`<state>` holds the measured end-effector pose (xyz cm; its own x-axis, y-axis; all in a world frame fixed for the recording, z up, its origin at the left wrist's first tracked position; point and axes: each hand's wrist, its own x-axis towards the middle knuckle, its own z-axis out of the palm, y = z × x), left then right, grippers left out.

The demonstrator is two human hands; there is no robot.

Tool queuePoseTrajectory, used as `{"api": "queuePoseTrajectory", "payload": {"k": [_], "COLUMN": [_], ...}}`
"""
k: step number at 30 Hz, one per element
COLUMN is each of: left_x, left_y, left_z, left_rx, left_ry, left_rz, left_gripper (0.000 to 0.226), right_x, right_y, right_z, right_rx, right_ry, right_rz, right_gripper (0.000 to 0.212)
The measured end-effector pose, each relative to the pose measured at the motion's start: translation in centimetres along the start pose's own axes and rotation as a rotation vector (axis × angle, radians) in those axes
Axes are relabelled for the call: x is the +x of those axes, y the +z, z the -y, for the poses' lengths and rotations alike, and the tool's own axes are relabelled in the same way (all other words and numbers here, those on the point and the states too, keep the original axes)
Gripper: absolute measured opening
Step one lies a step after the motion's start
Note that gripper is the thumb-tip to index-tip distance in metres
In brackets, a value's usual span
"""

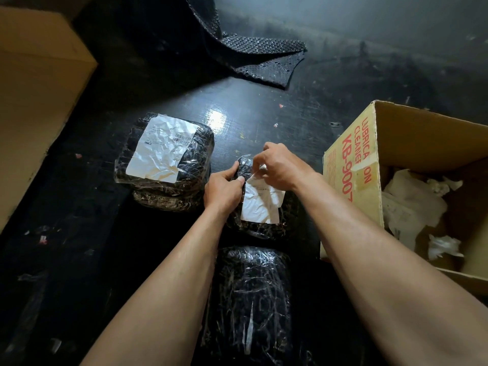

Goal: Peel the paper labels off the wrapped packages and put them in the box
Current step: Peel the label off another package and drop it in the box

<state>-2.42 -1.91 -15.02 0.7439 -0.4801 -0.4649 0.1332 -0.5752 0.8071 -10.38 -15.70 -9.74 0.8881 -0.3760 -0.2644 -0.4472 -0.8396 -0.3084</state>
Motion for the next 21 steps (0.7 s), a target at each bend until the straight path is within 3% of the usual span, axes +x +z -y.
{"api": "queuePoseTrajectory", "payload": {"k": [11,15,21], "left_x": [0.2,0.4,0.7], "left_y": [0.3,0.3,0.4], "left_z": [0.1,0.4,0.9], "left_rx": [0.024,0.037,-0.025], "left_ry": [0.009,0.023,0.044], "left_rz": [-0.046,-0.047,0.000], "left_gripper": [0.045,0.045,0.049], "right_x": [-2.2,-2.5,-2.3], "right_y": [0.7,0.4,0.1], "right_z": [-0.4,0.2,0.5], "right_rx": [0.080,-0.042,-0.096], "right_ry": [-0.025,-0.080,-0.048], "right_rz": [-0.120,-0.048,0.011], "right_gripper": [0.009,0.010,0.028]}}
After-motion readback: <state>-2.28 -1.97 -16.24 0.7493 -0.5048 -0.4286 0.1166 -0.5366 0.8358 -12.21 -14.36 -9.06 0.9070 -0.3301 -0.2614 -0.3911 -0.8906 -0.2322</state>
